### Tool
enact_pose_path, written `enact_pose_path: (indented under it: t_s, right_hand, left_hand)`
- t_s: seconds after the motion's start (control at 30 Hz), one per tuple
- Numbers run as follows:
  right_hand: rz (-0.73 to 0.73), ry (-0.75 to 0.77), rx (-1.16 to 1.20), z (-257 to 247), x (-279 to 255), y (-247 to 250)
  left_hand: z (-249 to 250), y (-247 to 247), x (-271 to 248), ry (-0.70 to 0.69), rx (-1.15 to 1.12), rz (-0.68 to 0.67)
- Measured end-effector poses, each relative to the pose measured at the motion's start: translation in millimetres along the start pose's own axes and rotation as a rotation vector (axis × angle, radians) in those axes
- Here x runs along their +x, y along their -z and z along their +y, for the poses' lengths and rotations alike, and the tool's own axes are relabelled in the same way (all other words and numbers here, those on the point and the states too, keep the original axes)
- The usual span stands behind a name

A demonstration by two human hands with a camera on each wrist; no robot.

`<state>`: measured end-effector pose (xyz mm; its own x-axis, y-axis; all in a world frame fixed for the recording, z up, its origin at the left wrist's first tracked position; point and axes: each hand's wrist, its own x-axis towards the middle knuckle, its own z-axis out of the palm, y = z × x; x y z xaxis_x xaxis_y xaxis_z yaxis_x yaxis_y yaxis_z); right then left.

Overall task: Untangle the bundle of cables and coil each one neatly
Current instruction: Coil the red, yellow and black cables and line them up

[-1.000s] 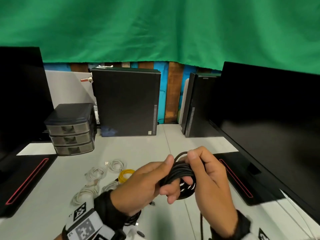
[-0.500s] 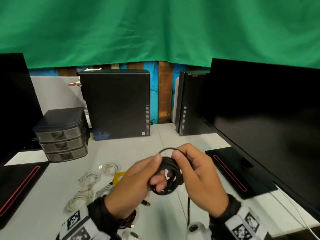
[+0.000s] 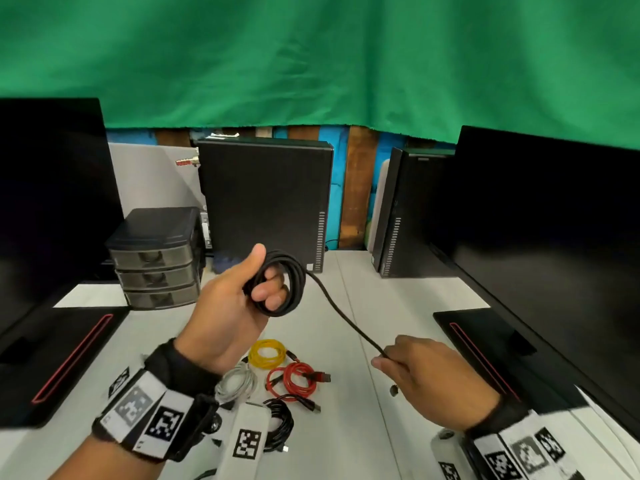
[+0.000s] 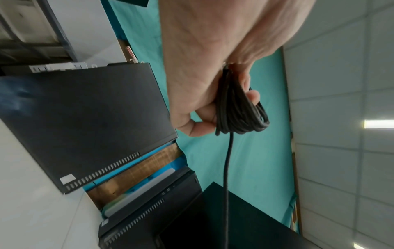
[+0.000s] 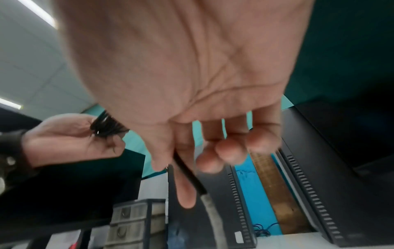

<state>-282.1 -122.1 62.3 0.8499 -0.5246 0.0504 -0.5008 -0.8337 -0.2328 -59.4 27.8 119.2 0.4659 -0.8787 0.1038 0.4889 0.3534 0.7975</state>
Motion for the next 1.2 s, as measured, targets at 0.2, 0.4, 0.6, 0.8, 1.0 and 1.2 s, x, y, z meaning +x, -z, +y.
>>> enact_pose_path:
  t_s: [0.2,0.4,0.6,0.8,1.0,1.2]
  right_hand:
    - [0.23,-0.111,0.907,3,6,8]
    - [0.342,-0.097,1.42,-4,6,24]
    - [0.321,-0.125,1.676,-15,9,12]
    - [0.157,-0.035,1.665,-30,5,-2]
    - [0.158,0.039,1.614,-43,0,-2]
    - [0.171,-0.003,1.601,-74,-11,-11]
  left_hand:
    - [-18,-5,0,0.079,-0.092,-0.038]
    - [-24,-8,1,0.139,-0.196,-0.035]
    - [-37,-16,-9,0.307,-0.278,-0.169]
    - [-53,-10,-7,0.43,-0.36,-0.229]
    - [-56,-11,-7,0.481,-0.297,-0.327]
    - [-64,-26,-23,0.189,0.316,-0.113]
